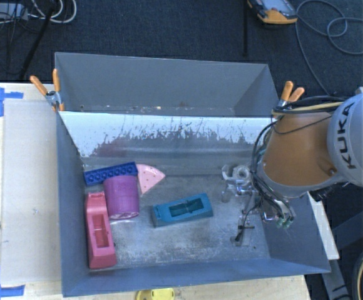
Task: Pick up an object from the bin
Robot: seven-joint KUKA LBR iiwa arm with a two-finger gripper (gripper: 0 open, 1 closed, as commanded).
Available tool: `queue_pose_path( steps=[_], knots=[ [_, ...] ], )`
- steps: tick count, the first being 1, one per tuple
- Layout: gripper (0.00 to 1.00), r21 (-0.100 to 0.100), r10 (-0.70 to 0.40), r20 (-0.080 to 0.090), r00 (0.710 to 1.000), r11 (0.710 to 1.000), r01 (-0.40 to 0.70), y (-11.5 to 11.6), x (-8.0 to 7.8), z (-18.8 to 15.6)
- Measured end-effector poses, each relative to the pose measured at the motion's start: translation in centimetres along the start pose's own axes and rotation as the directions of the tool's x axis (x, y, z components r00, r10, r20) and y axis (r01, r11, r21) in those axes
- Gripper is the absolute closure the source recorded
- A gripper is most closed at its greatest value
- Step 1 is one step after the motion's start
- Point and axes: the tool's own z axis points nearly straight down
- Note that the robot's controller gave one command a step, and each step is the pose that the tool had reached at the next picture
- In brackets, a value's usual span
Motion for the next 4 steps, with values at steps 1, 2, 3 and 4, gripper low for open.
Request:
queue_pose_path(
  steps=[1, 2, 3, 4],
  knots=[
    [0.00, 0.001, -0.002, 0.008, 1.000, 1.000, 0.002, 0.0, -0.2, -0.4],
    [0.00, 0.007, -0.106, 0.021, 0.994, 0.994, 0.106, 4.9, -3.8, 5.4],
    [0.00, 0.006, -0.198, 0.016, 0.980, 0.980, 0.198, 6.8, -5.3, 5.3],
    [0.00, 0.002, -0.147, 0.009, 0.989, 0.989, 0.147, 9.7, -4.6, 5.0]
  ],
)
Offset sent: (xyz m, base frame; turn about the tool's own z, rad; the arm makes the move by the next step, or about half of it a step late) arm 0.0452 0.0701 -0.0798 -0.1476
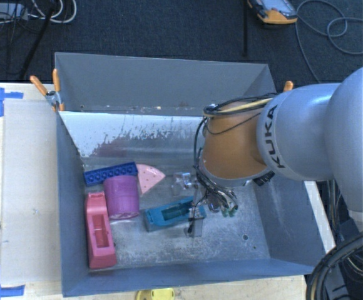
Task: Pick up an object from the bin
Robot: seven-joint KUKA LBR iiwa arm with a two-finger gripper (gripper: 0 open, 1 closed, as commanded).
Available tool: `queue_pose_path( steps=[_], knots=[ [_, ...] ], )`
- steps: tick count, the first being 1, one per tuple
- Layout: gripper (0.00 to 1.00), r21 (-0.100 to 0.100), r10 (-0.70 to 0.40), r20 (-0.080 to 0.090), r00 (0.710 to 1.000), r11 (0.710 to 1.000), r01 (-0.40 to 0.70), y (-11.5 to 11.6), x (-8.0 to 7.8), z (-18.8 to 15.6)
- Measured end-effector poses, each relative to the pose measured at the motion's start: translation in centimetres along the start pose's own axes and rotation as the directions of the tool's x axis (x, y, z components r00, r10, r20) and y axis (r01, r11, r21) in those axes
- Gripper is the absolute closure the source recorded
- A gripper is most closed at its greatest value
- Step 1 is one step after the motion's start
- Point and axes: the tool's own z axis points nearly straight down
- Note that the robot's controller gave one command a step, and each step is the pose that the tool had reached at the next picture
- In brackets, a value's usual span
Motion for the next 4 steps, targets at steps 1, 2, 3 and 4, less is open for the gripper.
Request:
queue_pose_path(
  steps=[1, 2, 3, 4],
  knots=[
    [0.00, 0.000, -0.105, -0.002, 0.994, 0.994, 0.105, -0.09, -0.66, 3.16],
    [1.00, 0.001, -0.070, -0.003, 0.998, 0.998, 0.070, 0.19, -0.72, 3.06],
    [1.00, 0.001, -0.070, -0.003, 0.998, 0.998, 0.070, 0.19, -0.72, 3.06],
    [1.00, 0.001, -0.070, -0.004, 0.998, 0.998, 0.070, 0.20, -0.64, 2.78]
  ],
)
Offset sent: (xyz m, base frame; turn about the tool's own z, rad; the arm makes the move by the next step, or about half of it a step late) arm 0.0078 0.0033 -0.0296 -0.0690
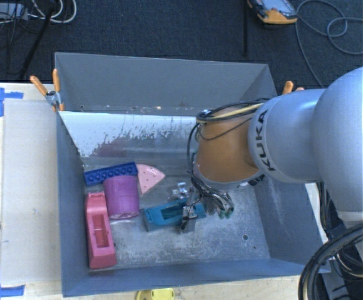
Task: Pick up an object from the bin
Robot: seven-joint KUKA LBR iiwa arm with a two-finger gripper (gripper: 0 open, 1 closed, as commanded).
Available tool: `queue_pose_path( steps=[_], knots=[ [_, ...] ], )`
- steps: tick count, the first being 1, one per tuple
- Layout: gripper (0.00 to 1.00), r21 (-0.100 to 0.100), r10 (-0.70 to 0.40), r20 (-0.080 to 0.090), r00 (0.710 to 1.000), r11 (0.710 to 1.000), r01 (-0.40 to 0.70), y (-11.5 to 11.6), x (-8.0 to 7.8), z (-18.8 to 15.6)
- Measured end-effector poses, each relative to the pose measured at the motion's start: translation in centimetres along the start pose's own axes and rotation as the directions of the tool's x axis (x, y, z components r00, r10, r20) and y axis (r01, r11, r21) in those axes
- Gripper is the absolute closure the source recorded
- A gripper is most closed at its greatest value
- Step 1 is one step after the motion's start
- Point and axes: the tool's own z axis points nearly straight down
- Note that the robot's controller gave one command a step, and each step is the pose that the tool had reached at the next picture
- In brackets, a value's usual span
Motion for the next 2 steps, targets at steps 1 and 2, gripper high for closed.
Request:
queue_pose_path(
  steps=[1, 2],
  knots=[
    [1.00, -0.001, -0.001, -0.005, 1.000, 1.000, 0.001, 0.0, 0.2, -1.1],
    [1.00, -0.001, -0.001, -0.009, 1.000, 1.000, 0.001, 0.1, 0.3, -2.8]
  ],
)
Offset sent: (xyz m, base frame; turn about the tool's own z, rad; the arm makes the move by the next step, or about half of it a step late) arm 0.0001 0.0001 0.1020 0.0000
